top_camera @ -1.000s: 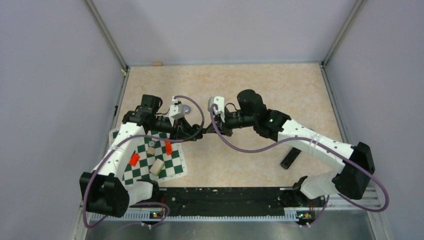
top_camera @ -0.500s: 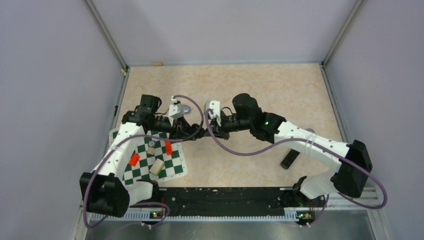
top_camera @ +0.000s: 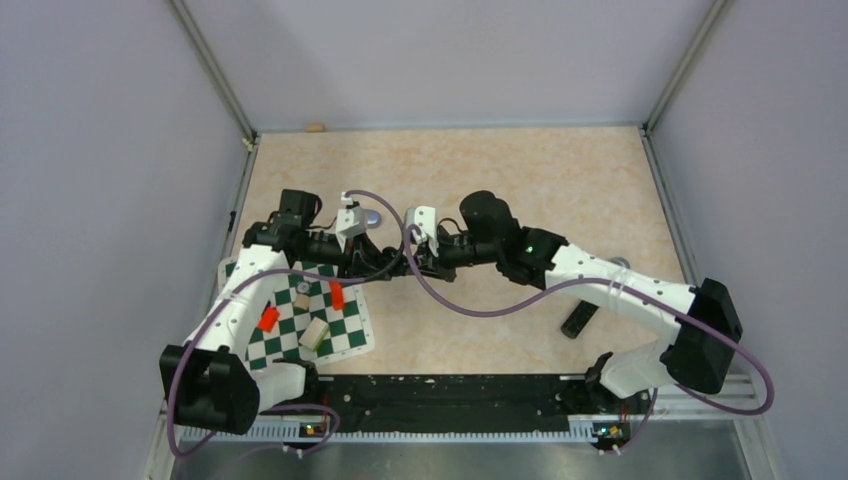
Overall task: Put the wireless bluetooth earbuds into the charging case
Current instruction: Insert the right earbud at the center of the board.
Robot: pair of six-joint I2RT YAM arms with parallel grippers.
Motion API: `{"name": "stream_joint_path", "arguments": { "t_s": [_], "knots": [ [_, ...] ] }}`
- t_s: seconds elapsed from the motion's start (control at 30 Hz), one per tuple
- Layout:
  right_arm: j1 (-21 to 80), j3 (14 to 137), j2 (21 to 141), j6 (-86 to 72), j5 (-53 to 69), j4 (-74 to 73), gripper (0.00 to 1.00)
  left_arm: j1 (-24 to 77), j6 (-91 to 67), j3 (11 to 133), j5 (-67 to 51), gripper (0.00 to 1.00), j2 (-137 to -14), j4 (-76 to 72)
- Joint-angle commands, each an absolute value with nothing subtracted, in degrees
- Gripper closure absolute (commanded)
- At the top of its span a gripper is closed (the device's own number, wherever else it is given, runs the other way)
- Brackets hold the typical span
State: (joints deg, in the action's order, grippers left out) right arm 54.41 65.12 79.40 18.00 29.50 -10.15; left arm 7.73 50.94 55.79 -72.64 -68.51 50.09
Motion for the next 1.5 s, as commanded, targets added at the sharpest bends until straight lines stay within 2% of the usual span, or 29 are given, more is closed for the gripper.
{"name": "stream_joint_path", "arguments": {
  "t_s": [0.0,1.27,1.47],
  "knots": [
    [55.6,64.8,79.6,19.0,27.9,-7.9,1.0,7.3,51.6,55.5,-75.2,1.0,-67.1,49.3],
    [59.5,64.4,82.2,18.8,20.2,-4.7,1.0,6.7,51.7,55.4,-76.3,1.0,-67.0,49.3],
    [59.7,65.9,82.2,19.2,20.2,-6.5,0.87,6.6,51.8,55.3,-76.4,1.0,-66.9,49.3]
  ]
}}
